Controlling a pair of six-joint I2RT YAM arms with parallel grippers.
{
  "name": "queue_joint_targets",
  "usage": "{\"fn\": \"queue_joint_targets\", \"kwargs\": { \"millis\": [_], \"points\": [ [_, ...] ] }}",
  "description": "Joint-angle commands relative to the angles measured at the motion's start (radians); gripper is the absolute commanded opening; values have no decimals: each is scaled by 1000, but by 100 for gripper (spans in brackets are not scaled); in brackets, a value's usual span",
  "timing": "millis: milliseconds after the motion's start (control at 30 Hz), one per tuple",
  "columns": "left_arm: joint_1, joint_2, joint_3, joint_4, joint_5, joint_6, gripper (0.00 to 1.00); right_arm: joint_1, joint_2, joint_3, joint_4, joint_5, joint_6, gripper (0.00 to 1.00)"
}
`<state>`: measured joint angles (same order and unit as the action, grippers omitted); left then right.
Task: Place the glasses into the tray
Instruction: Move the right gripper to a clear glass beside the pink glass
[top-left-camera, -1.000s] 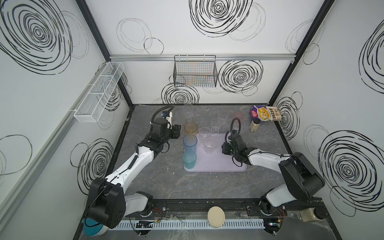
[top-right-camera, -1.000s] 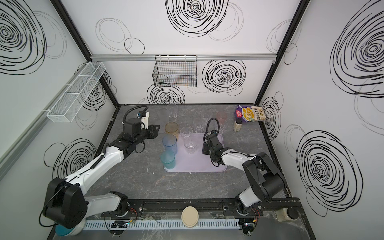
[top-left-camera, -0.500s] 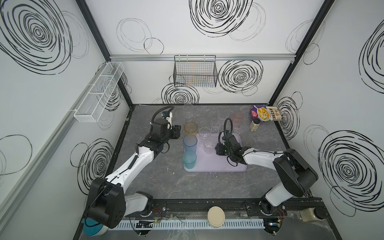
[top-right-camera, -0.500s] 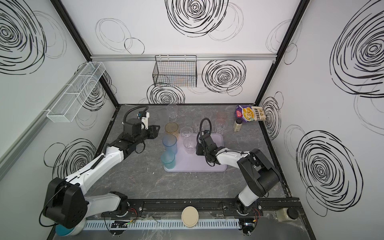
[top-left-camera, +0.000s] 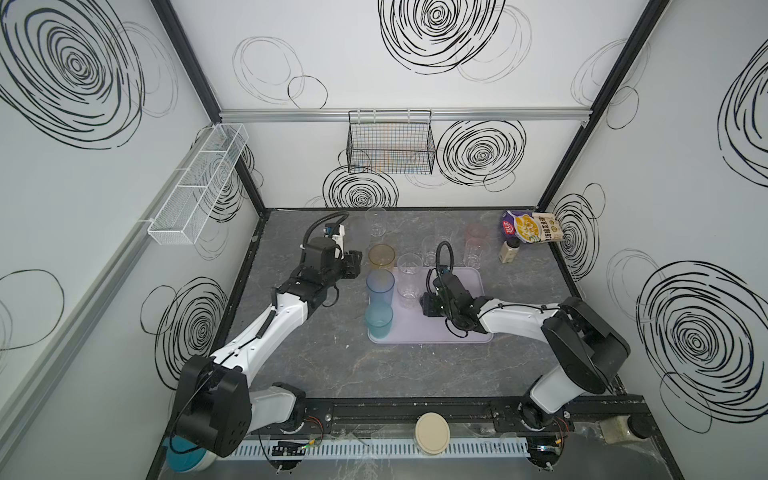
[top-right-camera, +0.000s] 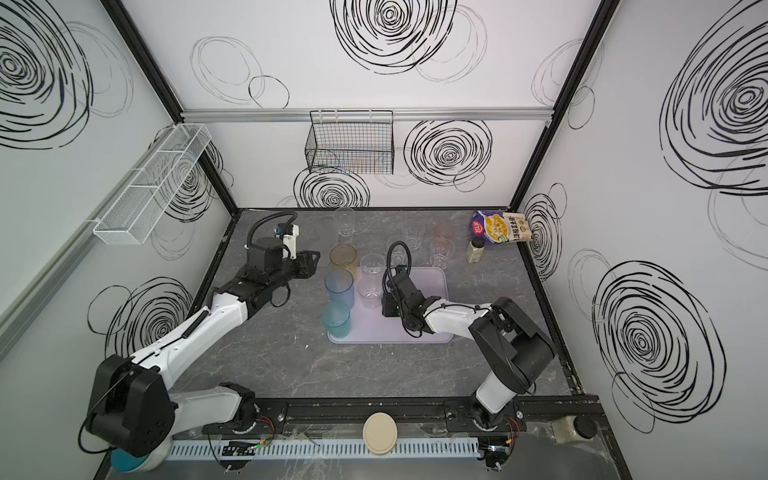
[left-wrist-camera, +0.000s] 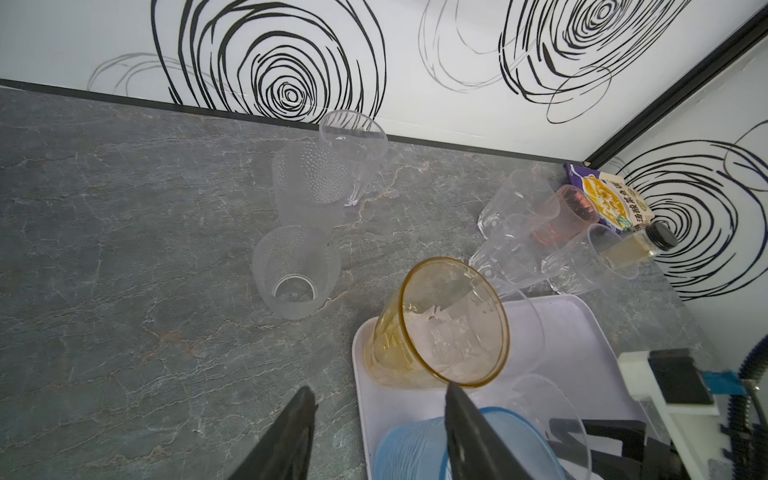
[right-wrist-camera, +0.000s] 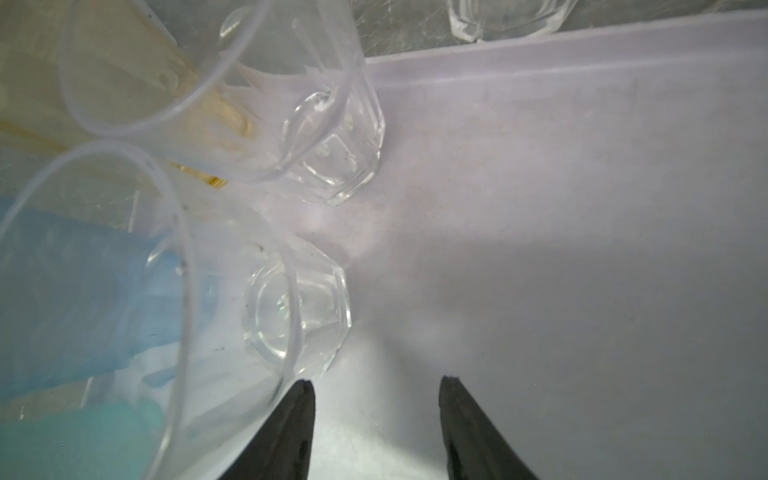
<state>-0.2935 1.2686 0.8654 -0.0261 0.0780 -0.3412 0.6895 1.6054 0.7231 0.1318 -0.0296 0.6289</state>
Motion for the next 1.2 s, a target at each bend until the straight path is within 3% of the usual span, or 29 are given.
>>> {"fn": "queue_joint_targets", "kwargs": {
  "millis": [0,233,567,700,833,933,1167],
  "points": [
    [2,-10,-11,51,1,-1,54,1,-27,10,-23,39,6,53],
    [-18,-16,-5,37,-42,12,54,-113,-138,9,-103,2,-34,54],
    [-296,-78,58,-44,-303,193,56,-364,-200,184,-237,-63,-112,54],
    [-383,-87,74,-36,-247,226,60,-461,-183,265,-180,-104,-139,54],
    [-395,-68,33,26,-159,136,62,-512,-84,415,-193,-90,-151,53],
    [-397,-43,19,23,-157,130,63,-549,6,534,-240,-75,-151,53],
    [-379,-45,-20,71,-158,153,63,-526,213,716,-250,-103,-141,52]
  ]
}}
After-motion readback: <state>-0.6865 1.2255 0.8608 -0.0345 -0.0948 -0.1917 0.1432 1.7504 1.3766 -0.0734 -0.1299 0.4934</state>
